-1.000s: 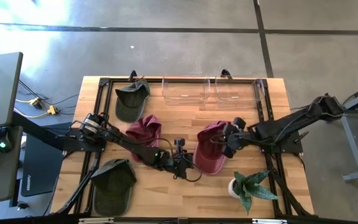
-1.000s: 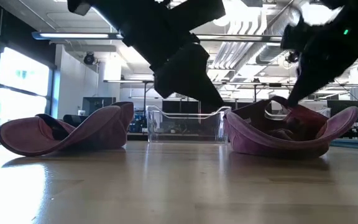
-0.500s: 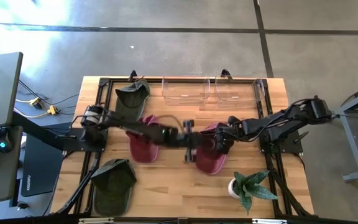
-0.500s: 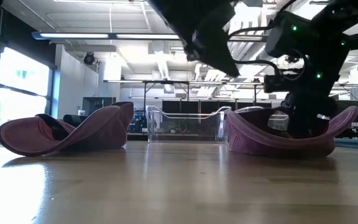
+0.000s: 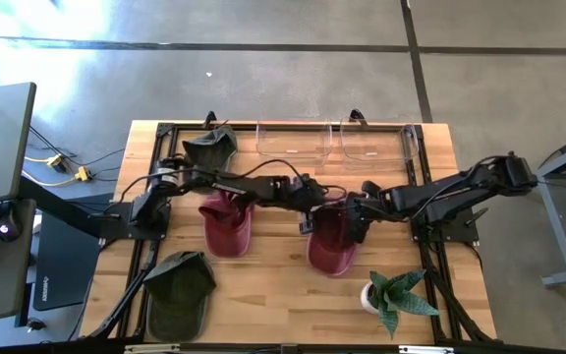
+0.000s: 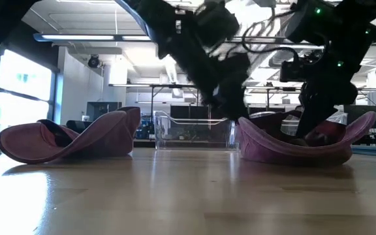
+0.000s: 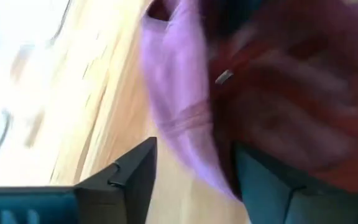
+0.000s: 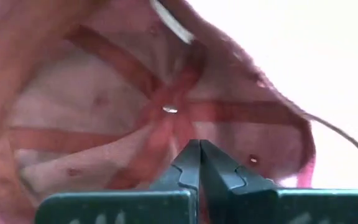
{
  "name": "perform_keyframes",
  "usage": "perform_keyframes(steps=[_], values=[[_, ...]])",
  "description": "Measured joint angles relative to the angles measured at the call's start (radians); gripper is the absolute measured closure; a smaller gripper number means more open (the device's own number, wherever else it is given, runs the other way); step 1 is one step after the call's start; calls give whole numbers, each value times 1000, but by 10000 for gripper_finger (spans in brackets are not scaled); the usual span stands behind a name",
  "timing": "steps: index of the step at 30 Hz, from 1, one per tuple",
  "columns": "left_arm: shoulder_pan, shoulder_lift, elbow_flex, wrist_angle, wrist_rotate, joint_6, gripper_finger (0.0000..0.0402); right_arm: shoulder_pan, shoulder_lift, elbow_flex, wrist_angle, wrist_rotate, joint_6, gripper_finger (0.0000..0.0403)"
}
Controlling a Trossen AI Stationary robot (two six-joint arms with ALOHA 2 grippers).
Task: Pick & Place hat
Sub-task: Put the right red cap into the left transparent bin
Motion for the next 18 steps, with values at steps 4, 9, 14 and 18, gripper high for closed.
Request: perform_keyframes(steps=[4,9,14,18], values=[[-2,30,7,61,-13,-26,182,23,-1,1,20,-4,-14,396],[-3,38,5,101,16,-7,227,50,-2,1,63,-22,-60,401],[-3,45,3,116,3,-30,350,68,-1,1,86,-23,-69,399],[-9,17,3,124,-19,-70,383,68,8,1,87,2,-83,401]])
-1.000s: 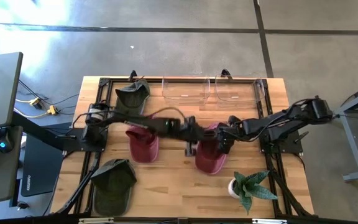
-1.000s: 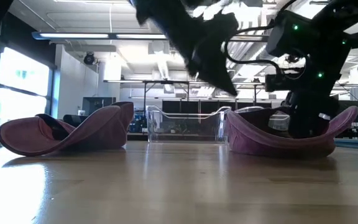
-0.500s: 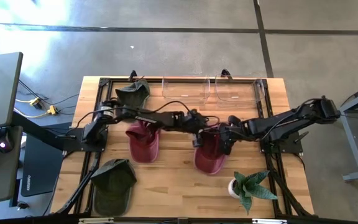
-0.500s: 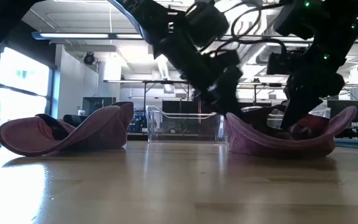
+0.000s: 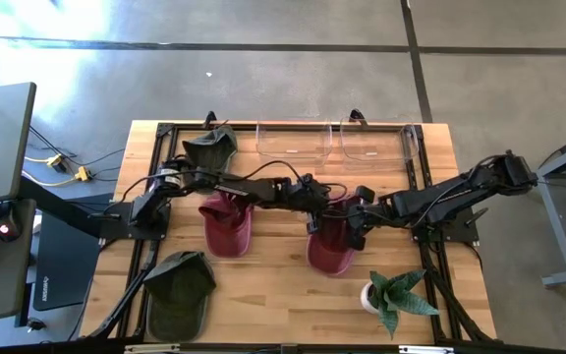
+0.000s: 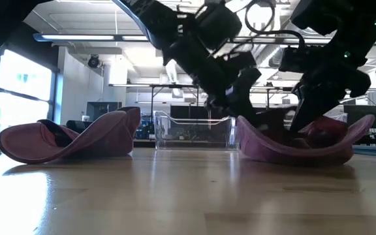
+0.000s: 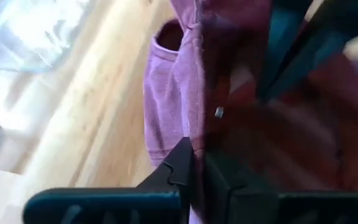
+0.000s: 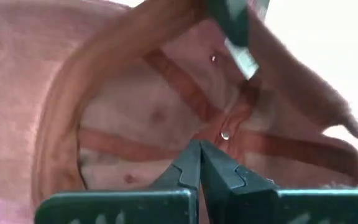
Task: Pick & Place hat
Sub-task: Put the right red cap into the left transparent bin
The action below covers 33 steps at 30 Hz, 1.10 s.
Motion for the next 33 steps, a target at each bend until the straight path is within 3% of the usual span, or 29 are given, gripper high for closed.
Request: perform_keyframes(steps=[4,10,20,26,33], values=[[-26,-25,2,-4,-88,-13,386,6,27,0,4,37,-27,399],[-83,-58,2,-7,-230,-13,393,58,84,0,20,190,-64,400],[-106,-79,0,-34,-289,-5,397,121,220,0,177,285,-244,402],[-106,-79,1,-89,-376,-5,397,163,135,0,131,312,-259,402],[-113,-79,1,-173,-471,21,382,216,-80,0,63,286,-172,397]])
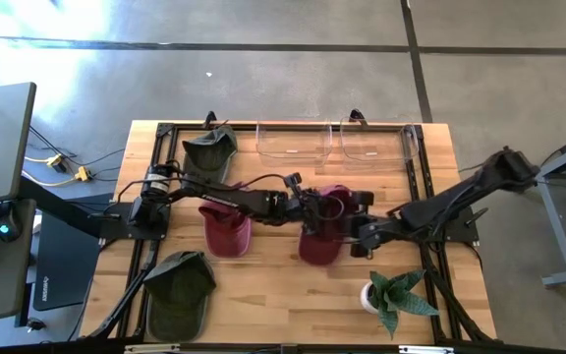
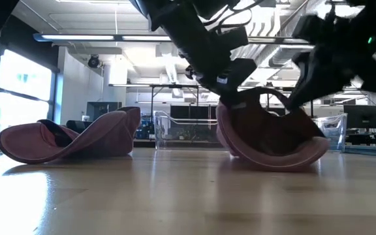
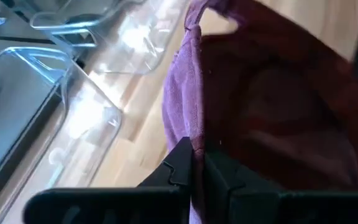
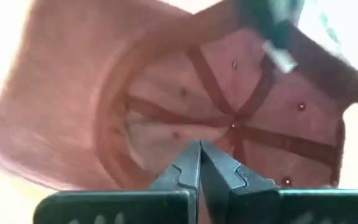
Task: Pick & Place hat
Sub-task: Put the right red cap into the left transparent bin
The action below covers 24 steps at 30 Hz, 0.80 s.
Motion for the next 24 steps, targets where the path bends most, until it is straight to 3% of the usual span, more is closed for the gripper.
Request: perform_keyframes(steps=[3,7,12,16,20,24], values=[[1,0,0,-26,8,0,349,2,-86,0,-4,-19,62,396],[1,-34,0,-77,0,1,290,1,-154,0,-25,43,133,377],[0,-90,52,-291,0,-19,234,-22,-148,0,-90,204,201,304],[-20,-134,95,-474,-19,-72,220,-76,-122,0,-130,315,239,238],[-44,-132,95,-613,-125,-116,219,-156,-91,0,-135,230,157,204],[-60,-133,97,-744,-239,-180,219,-230,-35,0,-114,179,81,215]])
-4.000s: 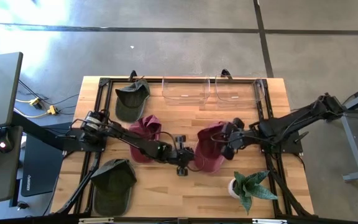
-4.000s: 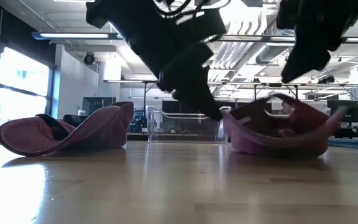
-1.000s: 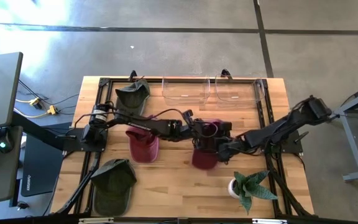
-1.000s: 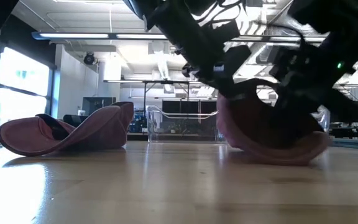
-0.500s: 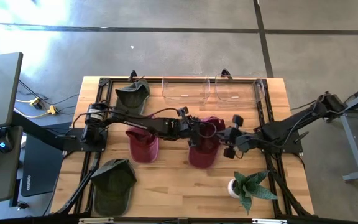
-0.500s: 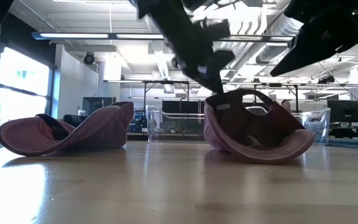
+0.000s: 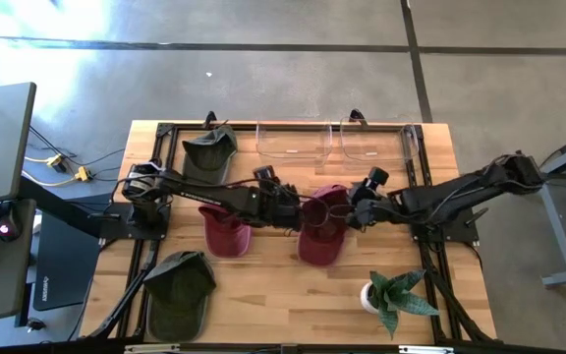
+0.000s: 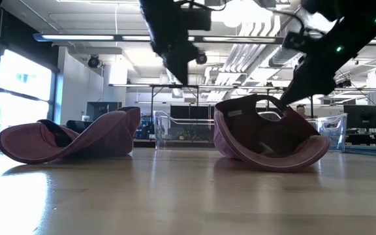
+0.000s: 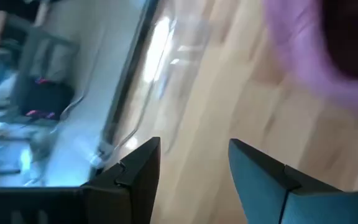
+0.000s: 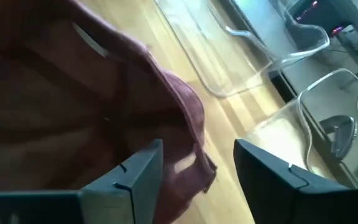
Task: Pick & Place hat
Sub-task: Put the right red cap into the left transparent bin
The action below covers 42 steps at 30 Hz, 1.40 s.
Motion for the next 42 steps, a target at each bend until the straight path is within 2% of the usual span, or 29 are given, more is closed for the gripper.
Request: perform_keyframes(steps=[4,9,11,14,16,19,21,24,28,31,34,38,42], values=[[1,0,0,-101,-16,-82,219,-44,68,0,70,-9,-90,262],[0,0,-18,-143,-62,-184,218,-51,103,-1,194,-123,-183,371],[-13,0,-48,-142,-97,-219,218,-37,94,-1,237,-167,-196,393],[-42,0,-110,-131,-120,-263,218,-14,72,-1,291,-220,-152,378],[-71,0,-157,-101,-100,-296,218,-9,62,-1,321,-302,-110,376],[-127,2,-234,-8,-75,-340,218,-9,63,0,350,-425,-29,394],[-173,2,-282,111,-54,-349,218,-9,83,0,350,-477,27,398],[-245,2,-343,301,22,-296,218,-8,138,0,353,-545,98,389],[-292,2,-402,556,65,-178,218,-13,267,0,443,-654,112,390],[-284,2,-424,677,83,-98,218,-27,358,0,532,-789,89,398],[-273,2,-432,732,81,-60,218,-42,412,20,536,-898,63,398],[-265,2,-432,743,92,-38,218,-60,427,61,470,-913,70,363],[-252,2,-432,746,117,-37,218,-63,417,81,449,-945,63,290]])
